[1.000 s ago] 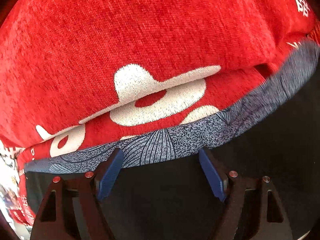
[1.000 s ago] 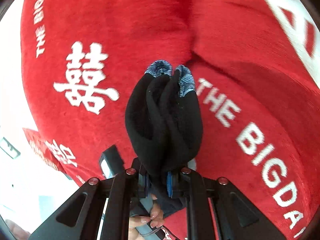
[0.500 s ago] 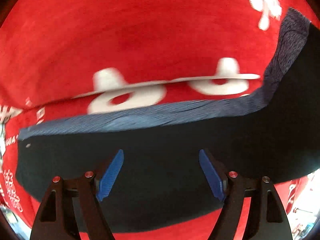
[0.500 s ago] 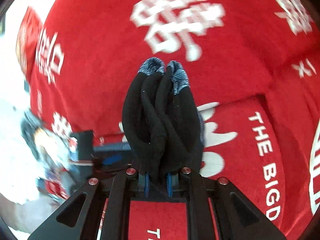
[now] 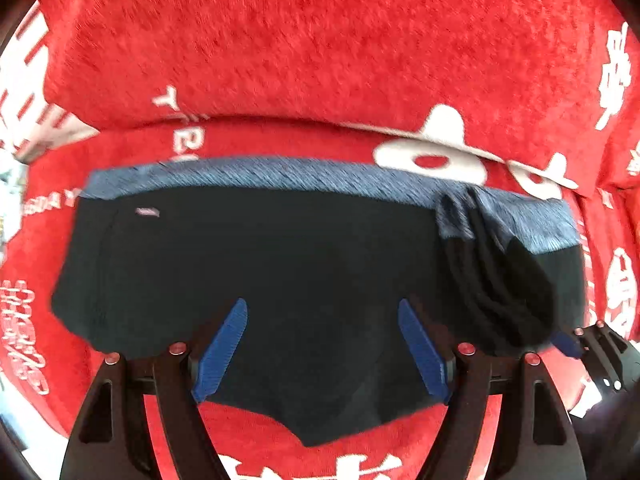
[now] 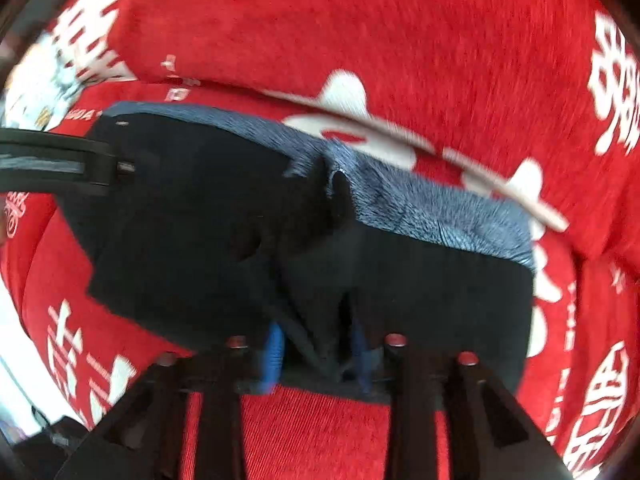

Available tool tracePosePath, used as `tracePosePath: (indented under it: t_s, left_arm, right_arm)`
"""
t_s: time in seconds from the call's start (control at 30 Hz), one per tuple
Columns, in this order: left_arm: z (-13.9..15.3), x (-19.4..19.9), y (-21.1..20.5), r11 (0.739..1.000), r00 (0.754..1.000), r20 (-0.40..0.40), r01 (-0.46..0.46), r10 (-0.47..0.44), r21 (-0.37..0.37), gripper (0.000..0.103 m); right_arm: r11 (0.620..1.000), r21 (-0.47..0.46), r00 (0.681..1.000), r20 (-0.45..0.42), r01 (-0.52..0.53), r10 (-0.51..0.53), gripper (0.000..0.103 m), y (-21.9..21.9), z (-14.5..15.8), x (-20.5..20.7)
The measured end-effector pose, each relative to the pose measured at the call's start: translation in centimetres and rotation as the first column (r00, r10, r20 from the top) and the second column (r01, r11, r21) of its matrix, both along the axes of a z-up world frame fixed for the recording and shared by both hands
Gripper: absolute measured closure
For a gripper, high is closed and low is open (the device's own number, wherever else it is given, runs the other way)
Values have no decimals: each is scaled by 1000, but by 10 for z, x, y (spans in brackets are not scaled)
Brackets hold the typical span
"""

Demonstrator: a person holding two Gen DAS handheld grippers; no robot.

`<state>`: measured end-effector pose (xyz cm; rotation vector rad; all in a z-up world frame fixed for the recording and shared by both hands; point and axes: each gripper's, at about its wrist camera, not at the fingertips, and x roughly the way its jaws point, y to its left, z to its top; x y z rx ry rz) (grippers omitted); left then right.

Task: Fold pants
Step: 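Fold the held leg ends over onto the pants with the right tool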

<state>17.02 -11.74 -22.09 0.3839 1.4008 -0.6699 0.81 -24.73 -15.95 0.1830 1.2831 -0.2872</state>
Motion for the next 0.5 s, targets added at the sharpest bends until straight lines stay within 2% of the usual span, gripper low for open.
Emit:
tracePosePath:
  t_s: [0.03,0.1,0.13,0.17,0.2,0.23,0.3,0.33,0.4,0.43,0.47,0.5]
  left_arm:
    - [-1,-2,0,1000,999,-37,15,-16,-27,24]
    - [0,-8,-4,995,993,-102,50,-59,-86,24]
    - [0,-11,-7,991,986,-140,70,-87,-118,24]
    - [3,-14,-12,985,977,-181,89,-116,-150,24]
    - [2,-19,-19,977,963,-226,104,-146,-188,24]
    - [1,-24,-26,970,954,-251,114,-167,-213,24]
    - [-3,-33,-40,960,934,-290,138,-207,-242,24]
    - [-4,-37,-46,958,925,-309,146,-220,-245,24]
    - [-14,-39,-55,957,908,-350,149,-233,-250,24]
    - [-18,-40,-59,958,903,-364,145,-230,-245,24]
    - [-21,-42,-62,958,897,-375,144,-232,-248,24]
    - [-24,-46,-68,958,892,-386,143,-234,-251,24]
  right_arm:
    - [1000,19,1000,13,-12,12,55,3,8,-6]
    - [986,166,997,63,24,-35,55,-7,23,-19]
    - [949,300,988,86,96,-127,54,-23,28,-33]
    - [908,385,974,85,162,-210,54,-37,28,-43]
    - [843,479,949,64,242,-309,54,-52,23,-56]
    - [721,599,897,9,349,-442,54,-73,11,-74]
    - [548,698,801,-61,461,-596,54,-91,-7,-94]
    - [442,748,743,-102,496,-661,54,-100,-20,-108]
    - [318,793,674,-151,519,-723,54,-106,-36,-122]
    - [277,807,651,-166,521,-741,54,-108,-42,-126]
    - [215,826,611,-185,522,-770,54,-109,-51,-131]
    - [177,831,581,-201,527,-789,54,-109,-57,-135]
